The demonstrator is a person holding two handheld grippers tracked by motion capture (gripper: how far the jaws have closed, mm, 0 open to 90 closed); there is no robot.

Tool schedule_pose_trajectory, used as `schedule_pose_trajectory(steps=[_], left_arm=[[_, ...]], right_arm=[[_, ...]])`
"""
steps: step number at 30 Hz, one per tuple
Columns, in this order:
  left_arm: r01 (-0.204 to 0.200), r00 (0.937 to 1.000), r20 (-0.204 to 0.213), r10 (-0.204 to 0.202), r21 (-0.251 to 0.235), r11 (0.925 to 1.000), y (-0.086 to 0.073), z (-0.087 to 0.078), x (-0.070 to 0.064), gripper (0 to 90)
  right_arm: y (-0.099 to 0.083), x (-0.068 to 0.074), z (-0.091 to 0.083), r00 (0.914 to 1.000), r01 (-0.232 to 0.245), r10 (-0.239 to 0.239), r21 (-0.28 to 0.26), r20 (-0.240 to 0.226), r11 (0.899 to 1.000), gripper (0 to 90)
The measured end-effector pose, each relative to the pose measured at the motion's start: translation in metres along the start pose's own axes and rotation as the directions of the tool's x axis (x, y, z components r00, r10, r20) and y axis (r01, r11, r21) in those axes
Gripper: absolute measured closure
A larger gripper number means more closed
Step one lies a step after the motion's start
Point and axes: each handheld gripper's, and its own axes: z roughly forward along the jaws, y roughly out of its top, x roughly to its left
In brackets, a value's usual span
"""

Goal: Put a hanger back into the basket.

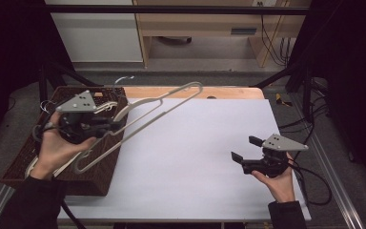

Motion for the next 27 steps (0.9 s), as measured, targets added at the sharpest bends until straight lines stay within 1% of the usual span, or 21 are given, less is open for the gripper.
schedule_pose_trajectory(steps=[2, 6, 7, 10, 12, 15, 17, 19, 20, 22, 23, 24, 25, 26, 27], left_arm=[[0.012, 0.9998, -0.015, -0.012, 0.002, 0.9999, -0.006, -0.006, 0.008, 86.9], [0.045, 0.9978, -0.049, -0.044, 0.01, 0.999, -0.023, -0.021, 0.031, 86.9], [0.048, 0.9973, -0.057, -0.047, 0.011, 0.9988, -0.026, -0.024, 0.035, 86.9], [0.071, 0.994, -0.085, -0.069, 0.024, 0.9972, -0.038, -0.032, 0.05, 86.9], [0.087, 0.9914, -0.101, -0.083, 0.032, 0.9957, -0.046, -0.037, 0.061, 86.9], [0.121, 0.9861, -0.119, -0.116, 0.036, 0.992, -0.059, -0.044, 0.076, 86.8], [0.151, 0.9802, -0.135, -0.145, 0.036, 0.9879, -0.068, -0.047, 0.084, 86.9], [0.17, 0.9752, -0.151, -0.162, 0.041, 0.9846, -0.077, -0.051, 0.091, 86.9], [0.185, 0.9712, -0.16, -0.177, 0.041, 0.9819, -0.082, -0.052, 0.095, 86.9], [0.198, 0.9679, -0.167, -0.188, 0.047, 0.979, -0.089, -0.055, 0.101, 86.9], [0.209, 0.9646, -0.174, -0.199, 0.046, 0.9767, -0.093, -0.056, 0.104, 86.8], [0.22, 0.9607, -0.18, -0.211, 0.031, 0.975, -0.097, -0.056, 0.106, 86.8], [0.229, 0.9586, -0.177, -0.223, 0.016, 0.9732, -0.1, -0.058, 0.109, 86.8], [0.231, 0.9569, -0.182, -0.226, 0.005, 0.9729, -0.101, -0.059, 0.11, 86.8], [0.231, 0.9566, -0.182, -0.227, 0.001, 0.9728, -0.102, -0.06, 0.112, 86.8]], right_arm=[[0.0, 0.0, 0.001, 1.0, -0.003, 0.003, 0.002, 0.005, 1.0, 13.8], [-0.001, 0.001, 0.003, 1.0, -0.001, 0.001, 0.01, 0.007, 1.0, 12.9], [-0.001, 0.001, 0.003, 1.0, 0.0, 0.0, 0.012, 0.009, 1.0, 12.7], [-0.001, 0.001, 0.004, 0.9999, 0.005, -0.005, 0.015, 0.009, 1.0, 12.3], [-0.002, 0.001, 0.004, 1.0, 0.0, 0.0, 0.017, 0.009, 1.0, 12.4], [-0.002, 0.001, 0.005, 0.9999, -0.002, 0.002, 0.019, 0.011, 1.0, 12.4], [-0.002, 0.001, 0.006, 0.9999, 0.0, 0.0, 0.022, 0.011, 1.0, 12.4], [-0.002, 0.001, 0.007, 1.0, 0.002, -0.002, 0.025, 0.01, 1.0, 12.3], [-0.002, 0.001, 0.007, 0.9999, 0.005, -0.005, 0.026, 0.009, 1.0, 12.3], [-0.003, 0.002, 0.008, 1.0, 0.004, -0.004, 0.029, 0.008, 1.0, 12.3], [-0.003, 0.001, 0.007, 1.0, 0.006, -0.006, 0.032, 0.006, 0.999, 12.3], [-0.003, 0.001, 0.008, 1.0, 0.006, -0.006, 0.032, 0.007, 0.999, 12.3], [-0.003, 0.001, 0.008, 0.9999, 0.006, -0.007, 0.032, 0.009, 0.999, 12.4], [-0.003, 0.002, 0.008, 0.9999, 0.002, -0.003, 0.031, 0.011, 1.0, 12.4], [-0.003, 0.002, 0.008, 0.9999, 0.004, -0.004, 0.033, 0.011, 0.999, 12.4]])
